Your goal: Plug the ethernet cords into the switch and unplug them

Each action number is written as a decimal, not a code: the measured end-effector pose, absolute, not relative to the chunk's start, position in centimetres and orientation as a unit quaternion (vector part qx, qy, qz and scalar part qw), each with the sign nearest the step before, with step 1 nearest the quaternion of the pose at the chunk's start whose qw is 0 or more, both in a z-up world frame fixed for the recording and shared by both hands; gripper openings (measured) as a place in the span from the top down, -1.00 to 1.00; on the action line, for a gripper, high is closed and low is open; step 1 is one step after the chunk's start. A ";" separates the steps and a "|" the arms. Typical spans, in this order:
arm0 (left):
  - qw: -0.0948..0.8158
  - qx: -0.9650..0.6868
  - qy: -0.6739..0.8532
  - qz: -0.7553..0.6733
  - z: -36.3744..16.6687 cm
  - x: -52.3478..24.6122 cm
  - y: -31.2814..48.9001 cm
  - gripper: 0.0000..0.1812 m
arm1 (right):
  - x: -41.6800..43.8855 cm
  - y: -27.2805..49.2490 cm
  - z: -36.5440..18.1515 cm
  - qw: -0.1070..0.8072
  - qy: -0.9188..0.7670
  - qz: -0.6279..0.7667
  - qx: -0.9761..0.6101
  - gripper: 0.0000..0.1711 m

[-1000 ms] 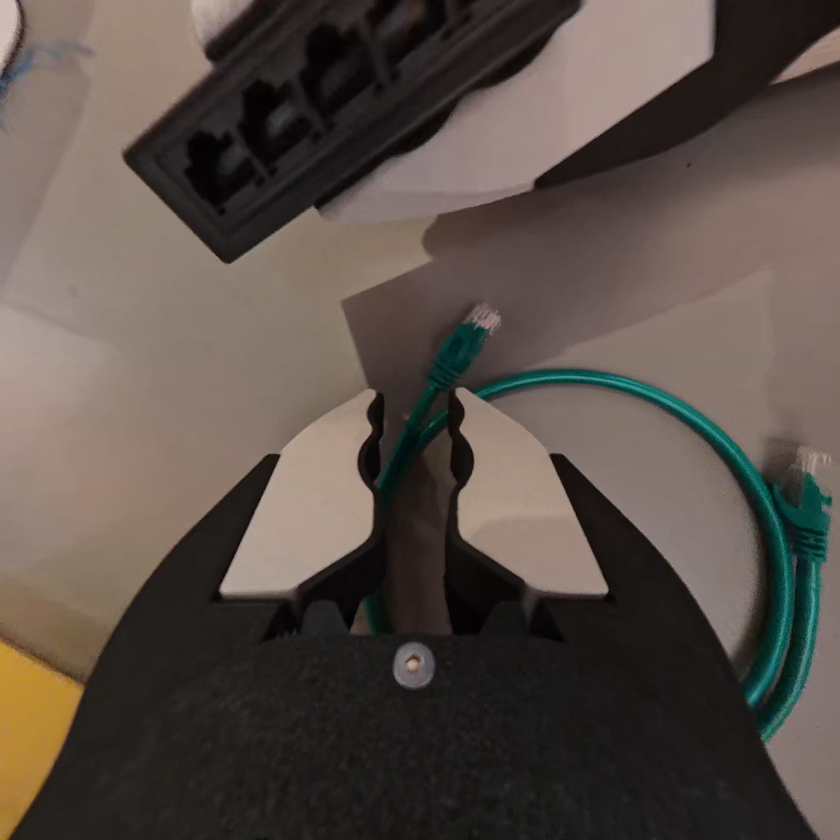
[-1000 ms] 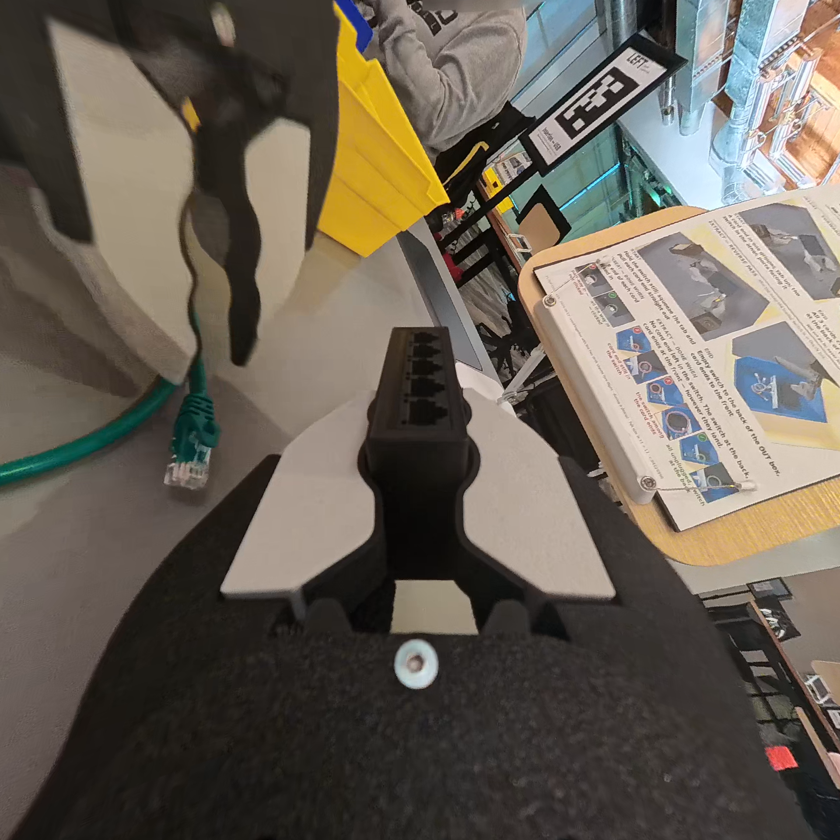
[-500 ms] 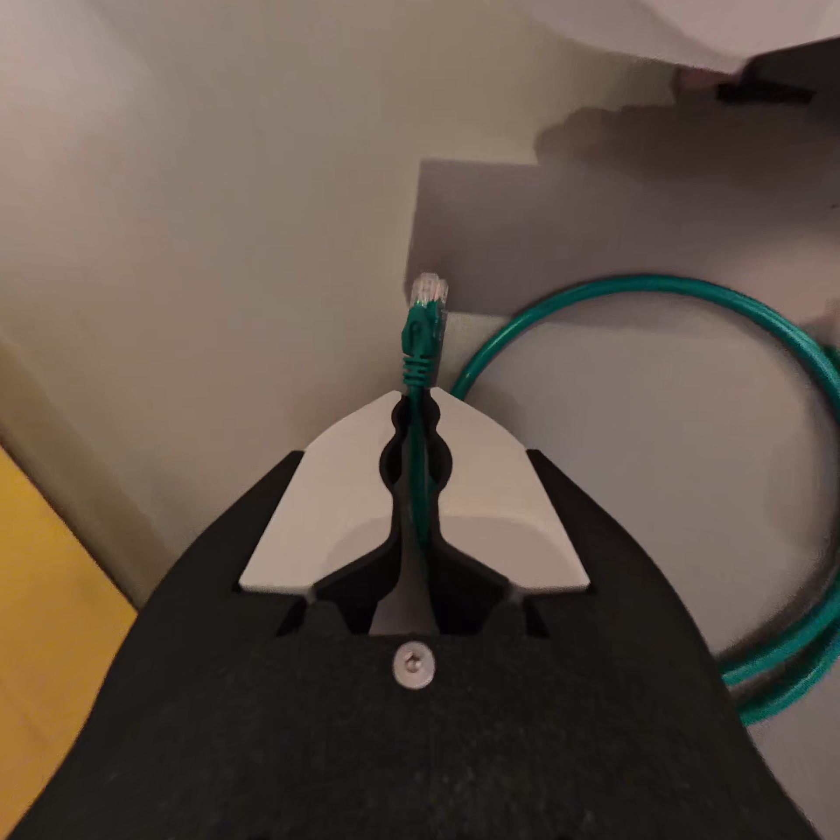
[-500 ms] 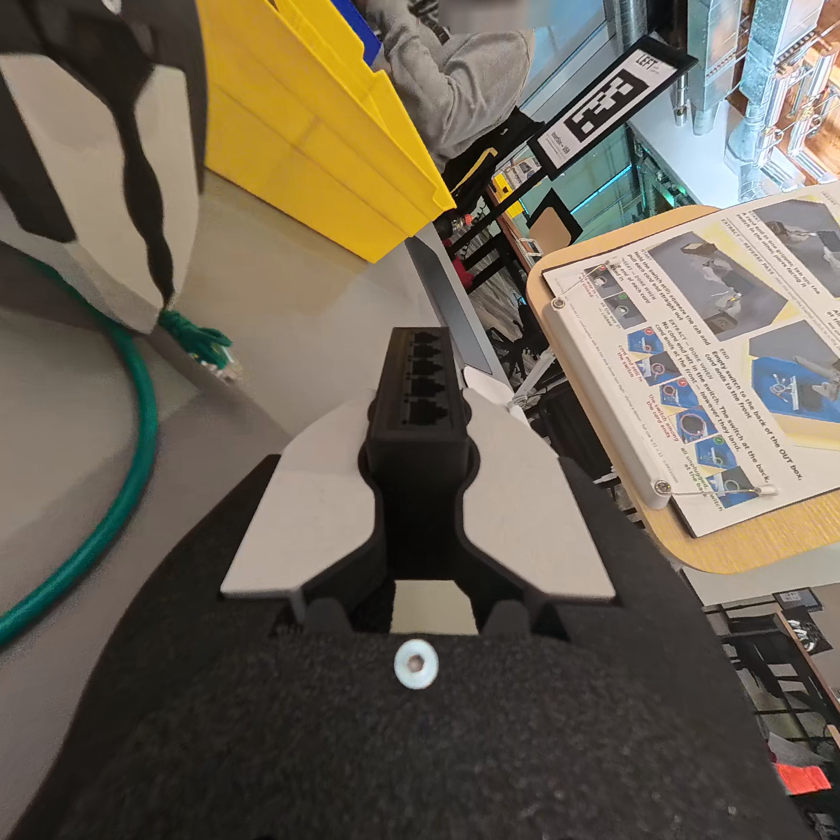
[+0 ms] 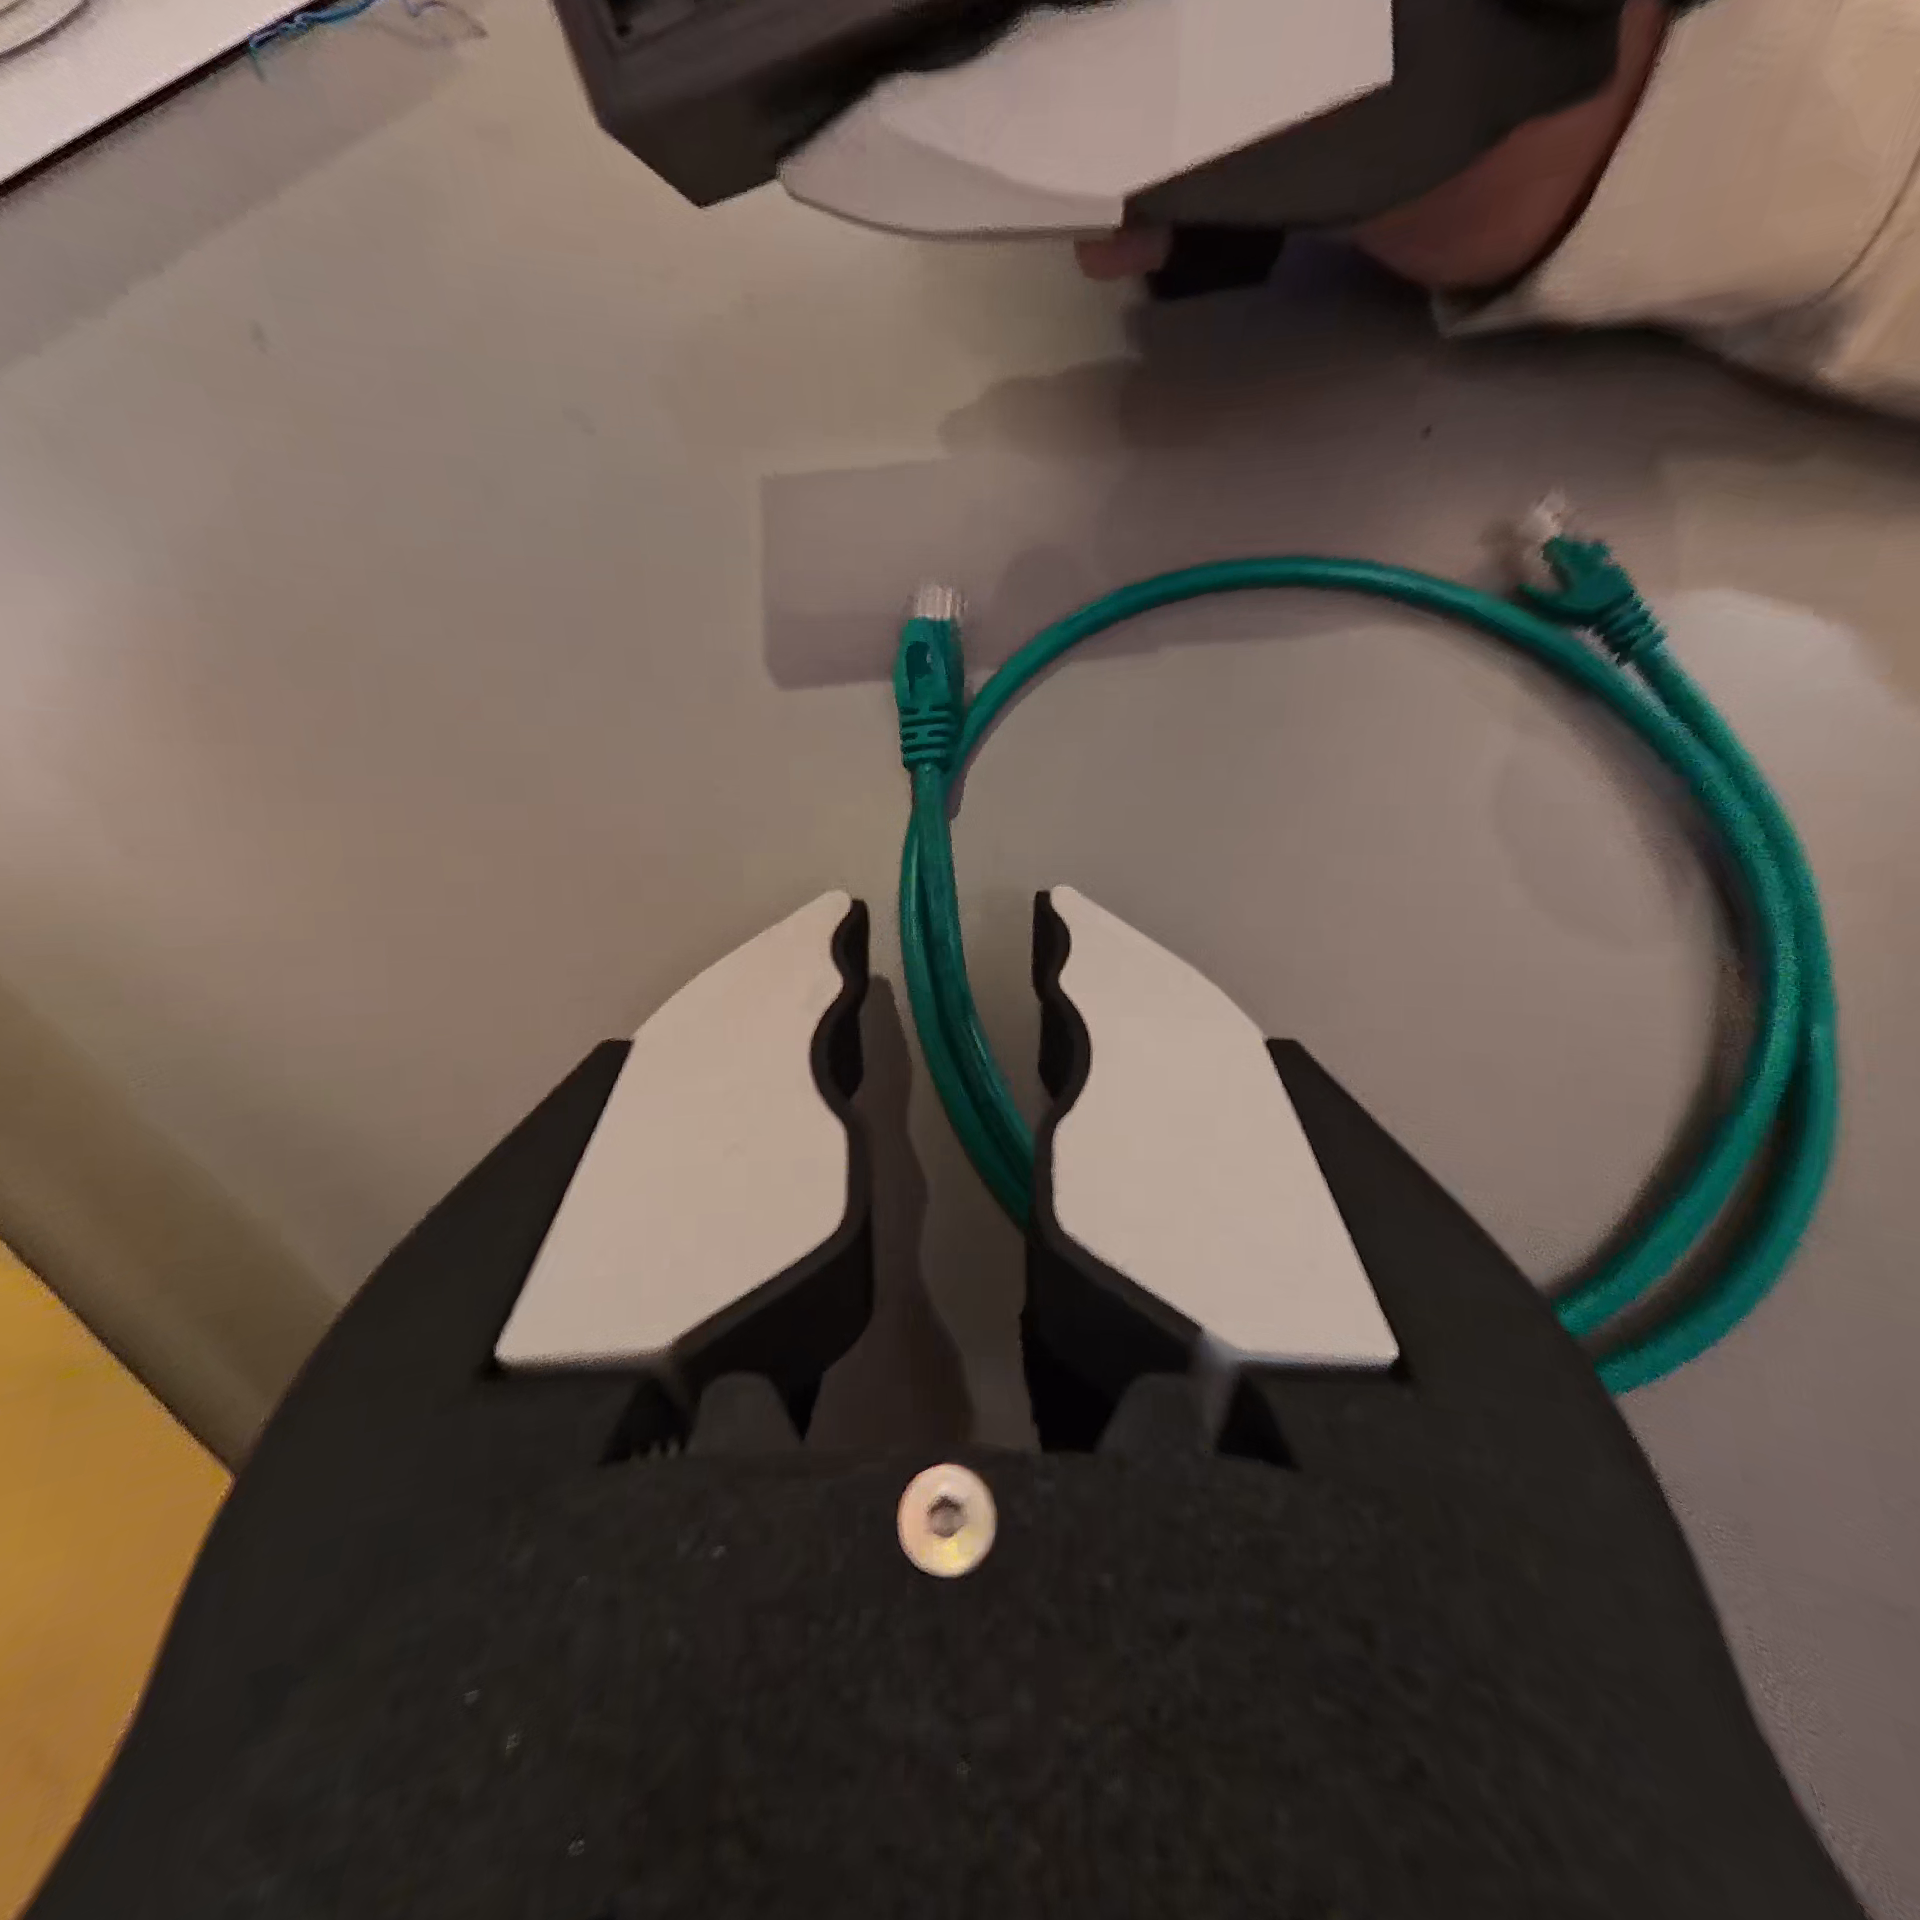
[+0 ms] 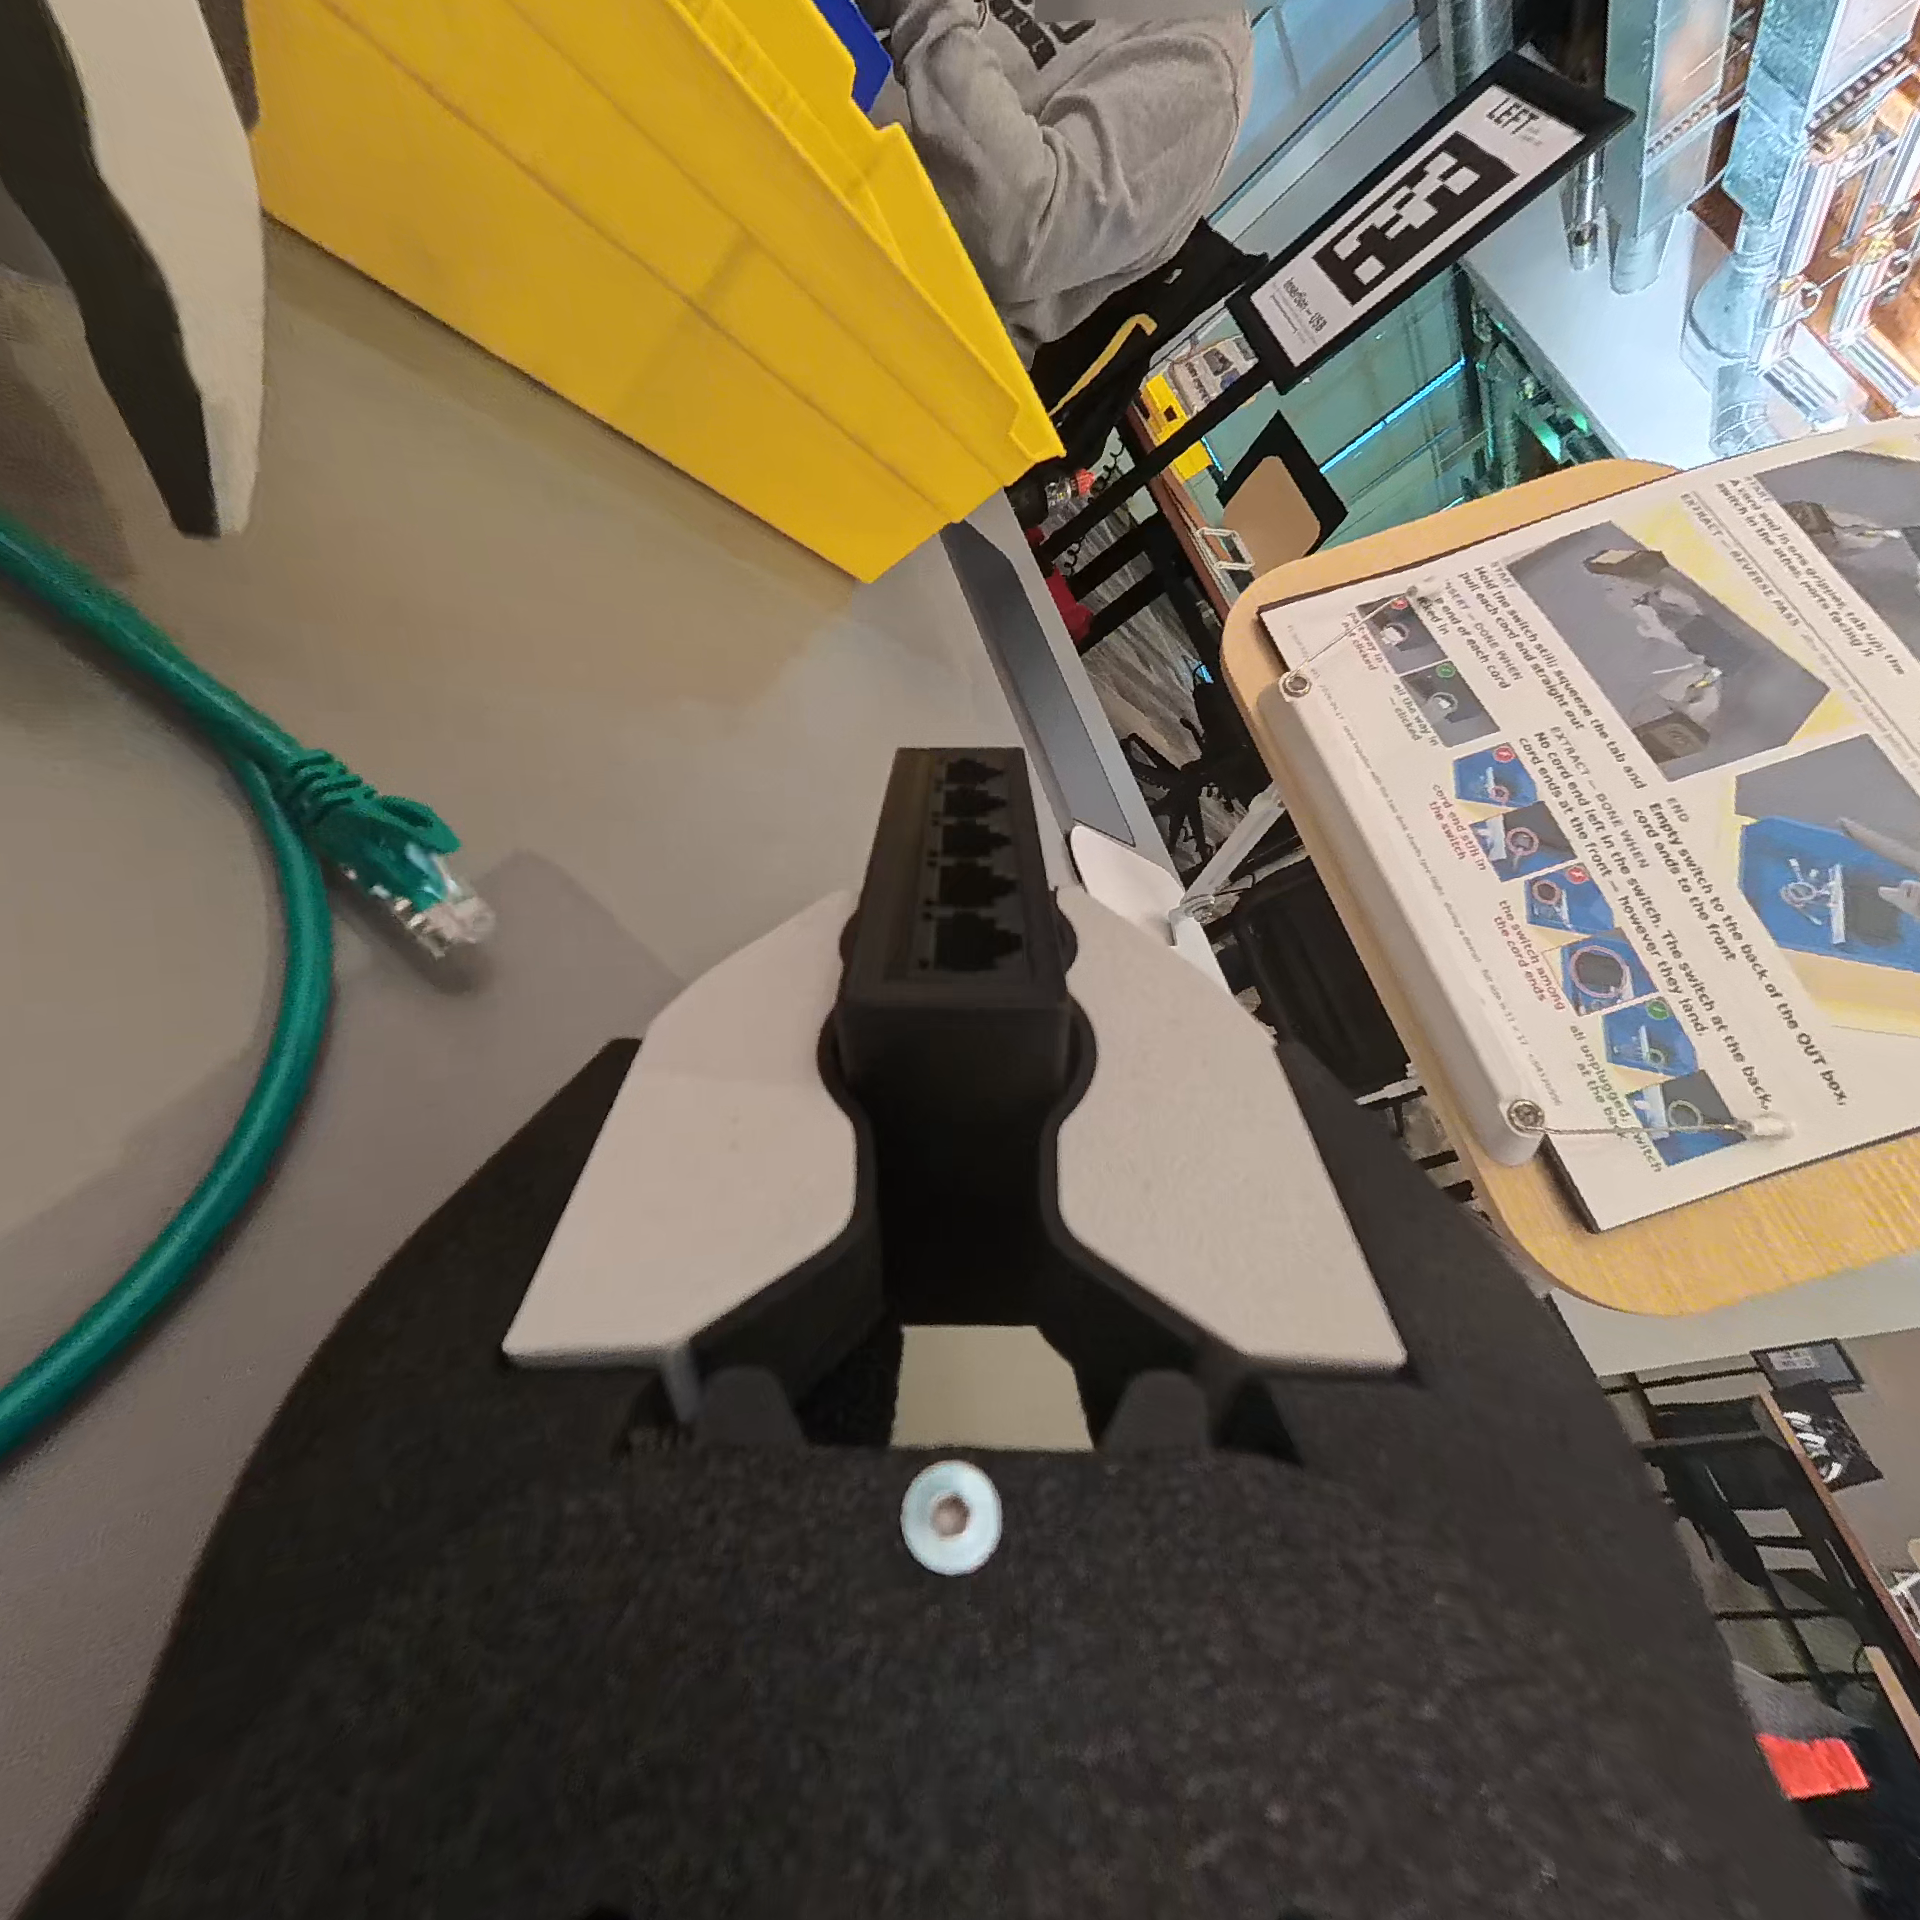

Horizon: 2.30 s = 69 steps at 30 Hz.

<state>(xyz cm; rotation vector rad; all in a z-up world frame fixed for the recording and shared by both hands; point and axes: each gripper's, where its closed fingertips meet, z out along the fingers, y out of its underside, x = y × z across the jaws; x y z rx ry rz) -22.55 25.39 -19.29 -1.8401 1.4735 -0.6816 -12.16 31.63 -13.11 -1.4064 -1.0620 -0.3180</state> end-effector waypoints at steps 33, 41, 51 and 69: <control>0.282 -0.686 0.636 -0.214 -20.7 -21.6 24.4 0.90 | -12.2 31.7 -13.3 0.623 -0.463 -0.124 -0.619 0.64; 0.306 -0.694 0.628 -0.175 -20.8 -22.7 26.0 0.90 | -12.2 31.8 -13.4 0.620 -0.463 -0.122 -0.622 0.64; 0.379 -0.621 0.675 -0.125 -20.6 -22.3 25.7 0.91 | -12.3 31.8 -13.7 0.615 -0.468 -0.124 -0.622 0.64; 0.322 -0.683 0.648 -0.098 -15.3 -23.4 27.1 0.94 | -12.6 31.8 -13.9 0.609 -0.482 -0.144 -0.613 0.64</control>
